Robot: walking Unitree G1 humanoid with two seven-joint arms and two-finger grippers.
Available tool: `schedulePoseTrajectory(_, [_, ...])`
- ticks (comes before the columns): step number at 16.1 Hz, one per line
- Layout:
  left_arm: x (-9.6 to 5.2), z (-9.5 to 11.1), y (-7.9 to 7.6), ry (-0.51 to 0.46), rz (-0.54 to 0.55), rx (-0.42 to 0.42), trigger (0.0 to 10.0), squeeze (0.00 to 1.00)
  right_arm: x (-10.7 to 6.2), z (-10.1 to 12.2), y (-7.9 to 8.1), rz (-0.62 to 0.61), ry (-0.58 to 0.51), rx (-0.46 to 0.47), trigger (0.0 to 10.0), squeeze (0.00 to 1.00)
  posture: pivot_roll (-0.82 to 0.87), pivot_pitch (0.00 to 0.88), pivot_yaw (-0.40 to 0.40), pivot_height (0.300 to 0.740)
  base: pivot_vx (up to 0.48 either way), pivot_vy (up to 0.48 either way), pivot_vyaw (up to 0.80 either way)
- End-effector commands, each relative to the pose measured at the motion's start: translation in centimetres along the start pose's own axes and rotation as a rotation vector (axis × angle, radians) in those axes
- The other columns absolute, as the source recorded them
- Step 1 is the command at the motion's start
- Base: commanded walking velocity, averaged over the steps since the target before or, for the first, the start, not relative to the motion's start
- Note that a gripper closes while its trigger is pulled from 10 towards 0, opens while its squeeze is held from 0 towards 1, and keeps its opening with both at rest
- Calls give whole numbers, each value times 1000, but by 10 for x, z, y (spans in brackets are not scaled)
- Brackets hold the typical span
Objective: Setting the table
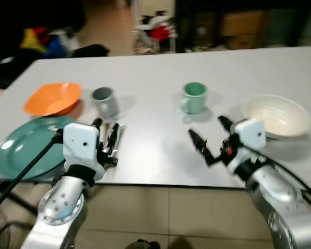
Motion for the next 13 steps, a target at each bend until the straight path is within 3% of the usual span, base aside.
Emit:
schedulePoseTrajectory(1, [-1, -4, 7, 27, 43, 17, 10000, 0, 3, 2, -1, -8, -10, 10, 10000, 0, -80, 0, 96, 740, 0, 0, 800])
schedulePoseTrajectory(5, [-16, -9, 13, 52, 101, 46, 10000, 0, 9, 7, -5, 1, -27, 26, 10000, 0, -57, 0, 60, 740, 0, 0, 800])
schedulePoseTrajectory(9, [-17, -6, 15, 39, 97, 110, 10000, 0, 12, 1, 1, 20, -15, 72, 10000, 0, -46, 0, 44, 740, 0, 0, 800])
schedulePoseTrajectory(10, [-18, -5, 19, 39, 96, 131, 10000, 0, 10, -2, 3, 21, -9, 112, 10000, 0, -53, 0, 55, 740, 0, 0, 800])
schedulePoseTrajectory(13, [-20, -6, 18, 42, 87, 112, 10000, 0, 1, -8, 5, 30, 9, 119, 10000, 0, -51, 0, 65, 740, 0, 0, 800])
Point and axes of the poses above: a point about 5 cm out from each wrist's last joint towards the gripper, its own x axis pointing out of the wrist towards the gripper, its own z axis along the axis of the wrist's last joint, y = z × x, the point moved 3 cm from there along x, pointing out of the wrist towards the gripper, and after that the axes turned 1 degree about x, right-handed, at the moved point
